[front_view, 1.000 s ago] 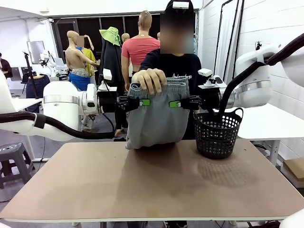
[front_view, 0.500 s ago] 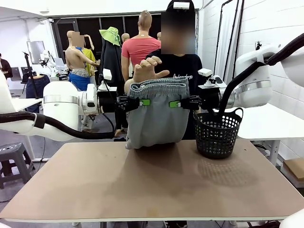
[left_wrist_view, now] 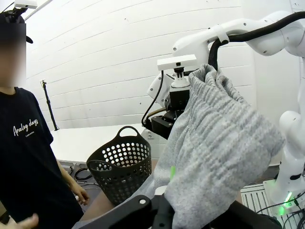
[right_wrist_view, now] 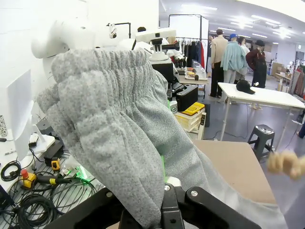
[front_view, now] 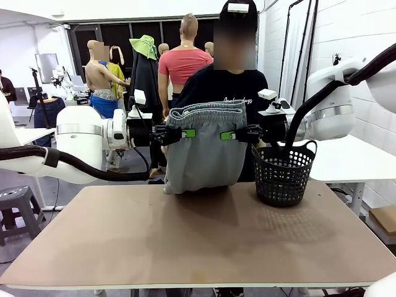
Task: Fold the training pants.
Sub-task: Release the ends of the Training pants and then grab the overlapped ends.
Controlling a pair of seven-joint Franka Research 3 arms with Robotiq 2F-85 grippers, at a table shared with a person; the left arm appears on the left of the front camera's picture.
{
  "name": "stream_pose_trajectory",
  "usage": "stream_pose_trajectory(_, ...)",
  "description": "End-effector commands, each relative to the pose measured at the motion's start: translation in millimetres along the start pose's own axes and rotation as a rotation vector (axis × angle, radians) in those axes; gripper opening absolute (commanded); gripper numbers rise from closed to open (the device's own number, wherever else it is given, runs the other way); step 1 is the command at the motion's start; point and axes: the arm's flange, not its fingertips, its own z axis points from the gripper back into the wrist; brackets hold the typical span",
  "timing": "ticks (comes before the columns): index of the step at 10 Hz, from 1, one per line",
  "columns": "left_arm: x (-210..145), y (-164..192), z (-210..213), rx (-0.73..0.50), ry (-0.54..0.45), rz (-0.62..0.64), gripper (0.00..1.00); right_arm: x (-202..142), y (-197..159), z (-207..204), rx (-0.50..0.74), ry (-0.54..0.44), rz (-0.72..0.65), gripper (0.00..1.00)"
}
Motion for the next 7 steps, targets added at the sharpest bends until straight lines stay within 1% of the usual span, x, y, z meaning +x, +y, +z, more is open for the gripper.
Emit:
stream_pose_trajectory(1, 3.7, -2.3, 0.4, 0.002, -0.018, 0.009, 0.0, 2.9, 1.6, -1.0, -0.009, -0.023, 0.002, 0.0)
stream_pose_trajectory(7, 3.7, -2.3, 0.4, 0.002, -0.018, 0.009, 0.0, 2.9, 1.6, -1.0, -0.009, -0.023, 0.002, 0.0)
